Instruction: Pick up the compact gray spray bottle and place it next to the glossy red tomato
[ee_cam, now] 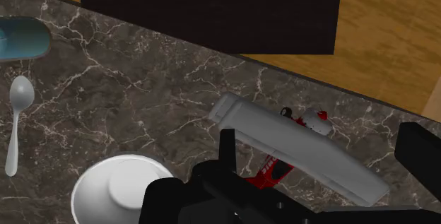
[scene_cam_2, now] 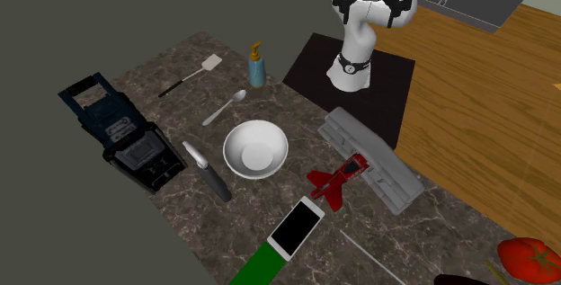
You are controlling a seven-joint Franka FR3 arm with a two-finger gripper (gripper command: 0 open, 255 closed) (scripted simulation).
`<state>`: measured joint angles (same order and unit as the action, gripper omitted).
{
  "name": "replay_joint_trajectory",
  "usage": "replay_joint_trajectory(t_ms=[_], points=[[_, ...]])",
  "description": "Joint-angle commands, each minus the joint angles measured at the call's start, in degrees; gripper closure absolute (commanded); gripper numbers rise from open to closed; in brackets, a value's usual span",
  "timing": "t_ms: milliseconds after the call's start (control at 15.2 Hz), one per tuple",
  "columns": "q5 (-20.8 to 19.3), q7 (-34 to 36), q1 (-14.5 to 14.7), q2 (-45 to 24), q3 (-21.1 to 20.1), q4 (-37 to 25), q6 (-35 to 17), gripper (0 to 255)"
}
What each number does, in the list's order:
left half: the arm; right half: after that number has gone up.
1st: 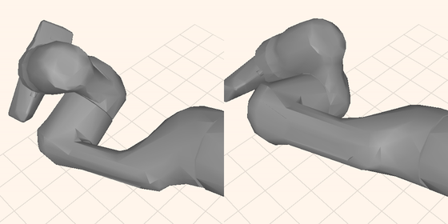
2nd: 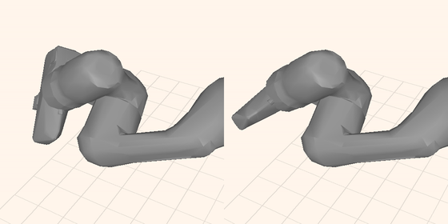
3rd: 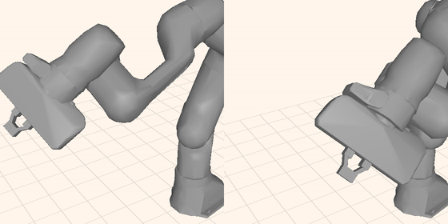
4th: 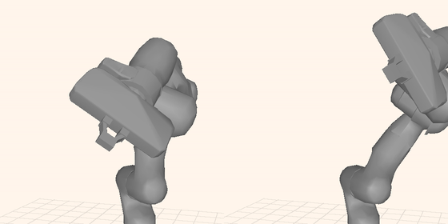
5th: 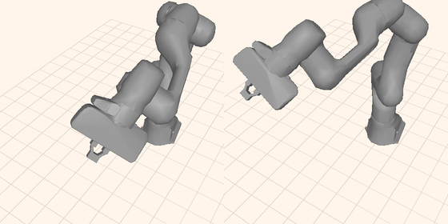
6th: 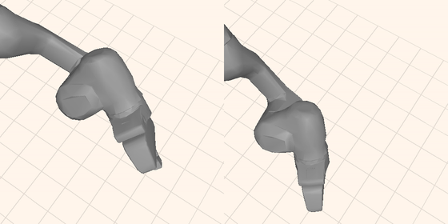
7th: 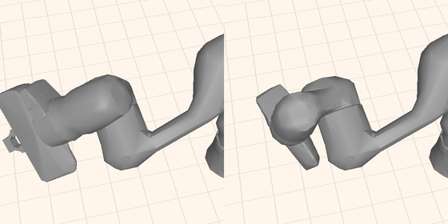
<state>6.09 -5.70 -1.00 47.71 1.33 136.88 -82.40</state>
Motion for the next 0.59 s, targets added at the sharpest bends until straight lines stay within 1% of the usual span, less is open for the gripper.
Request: replay_joint_trajectory(t_ms=[0, 264, 528], points=[[0.00, 0.00, 0.00, 0.00, 0.00, 0.00, 0.00, 0], [-3.89, -10.81, 0.26, 0.00, 6.45, 3.83, -5.96, 0], [-7.02, -21.60, 0.78, -2.42, 13.24, 5.84, -12.50, 0]])
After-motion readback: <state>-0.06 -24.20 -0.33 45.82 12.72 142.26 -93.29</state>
